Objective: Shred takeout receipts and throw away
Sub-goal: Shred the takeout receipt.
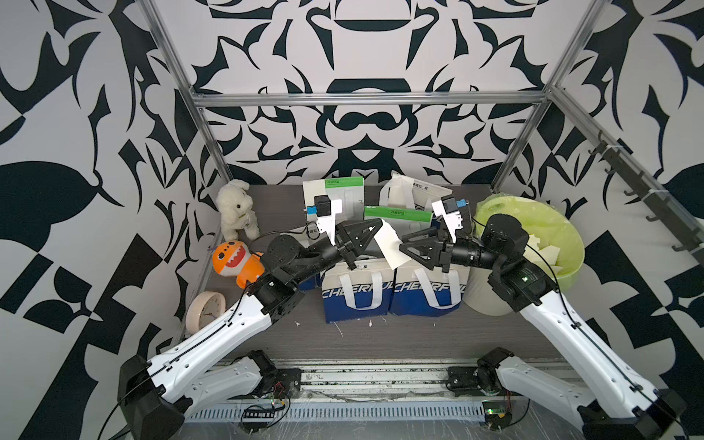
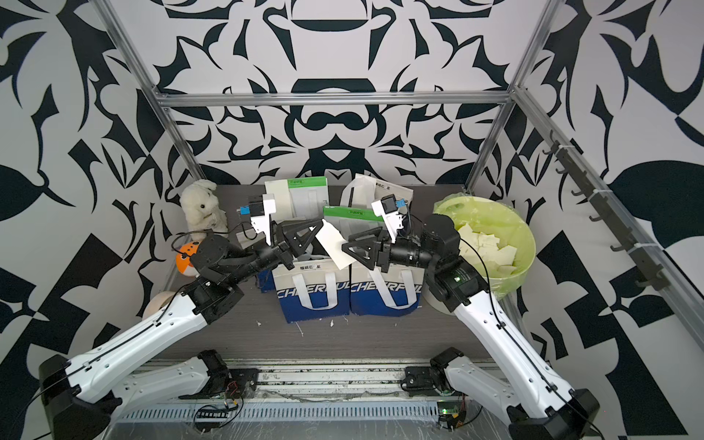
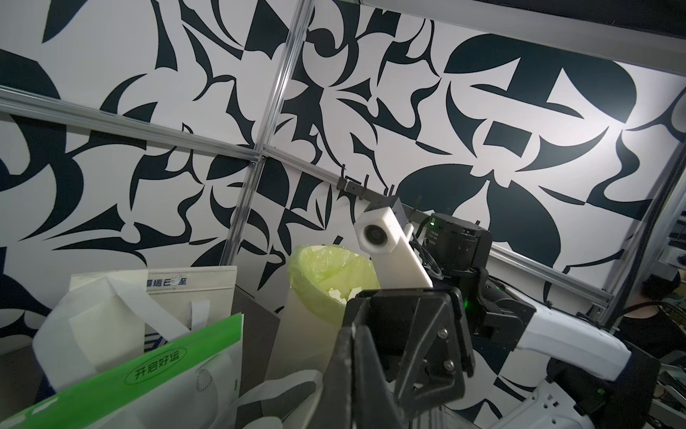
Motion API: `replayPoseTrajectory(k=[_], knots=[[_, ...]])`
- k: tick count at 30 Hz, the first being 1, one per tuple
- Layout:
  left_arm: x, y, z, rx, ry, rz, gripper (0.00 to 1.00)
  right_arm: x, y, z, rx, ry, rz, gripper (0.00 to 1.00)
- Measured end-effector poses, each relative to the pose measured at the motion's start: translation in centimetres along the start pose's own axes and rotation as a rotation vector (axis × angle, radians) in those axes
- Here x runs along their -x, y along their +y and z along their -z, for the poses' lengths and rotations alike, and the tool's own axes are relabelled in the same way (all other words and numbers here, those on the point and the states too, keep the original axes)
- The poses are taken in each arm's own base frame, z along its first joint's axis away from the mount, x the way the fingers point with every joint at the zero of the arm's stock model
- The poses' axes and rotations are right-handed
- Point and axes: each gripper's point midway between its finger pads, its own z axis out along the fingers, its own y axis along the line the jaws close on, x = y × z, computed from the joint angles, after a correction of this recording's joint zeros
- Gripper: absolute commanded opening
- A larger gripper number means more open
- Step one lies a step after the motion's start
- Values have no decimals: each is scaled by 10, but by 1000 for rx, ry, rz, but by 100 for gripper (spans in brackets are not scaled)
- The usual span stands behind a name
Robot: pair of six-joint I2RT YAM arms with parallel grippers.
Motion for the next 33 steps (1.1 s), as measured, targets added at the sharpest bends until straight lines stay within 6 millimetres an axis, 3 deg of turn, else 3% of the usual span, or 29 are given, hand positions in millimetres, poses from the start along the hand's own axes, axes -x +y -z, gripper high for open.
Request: replayPoseTrajectory(k=[2,5,8,10,11,14,15,17,18,24,29,33], knots=[[2,-1,0,-4,-8,1,0,-4,-1,-2,1,9,-8,53],[4,-2,0,-9,-16,0,0,-8,-2,-4,3,20,-19,47],[5,-2,0,-10,-20,-1,0,-11,-2,-7,10,29,-27,32],[5,-2,0,-10,-19,-1,0,-12,1,-9,21,33,-30,6],[5,-2,0,-10,-19,-1,0,-13,2,-10,27,33,-28,0],[3,-1,-1,-9,-16,5,0,-12,6,-11,42,28,-47,0],[2,-1,-1,-8,-13,8,20,-10,8,-12,54,22,-52,0],[-2,1,-3,-5,-1,14,90,-8,9,-12,62,13,-63,0],[-5,3,-3,1,16,16,99,-8,9,-12,61,13,-63,0],[-16,-2,-2,29,198,-63,99,-11,11,1,-57,98,-19,0],[10,-35,14,-29,347,-288,100,-6,21,22,-163,165,92,0],[26,-53,22,-79,477,-440,99,-26,9,32,-244,272,101,0]])
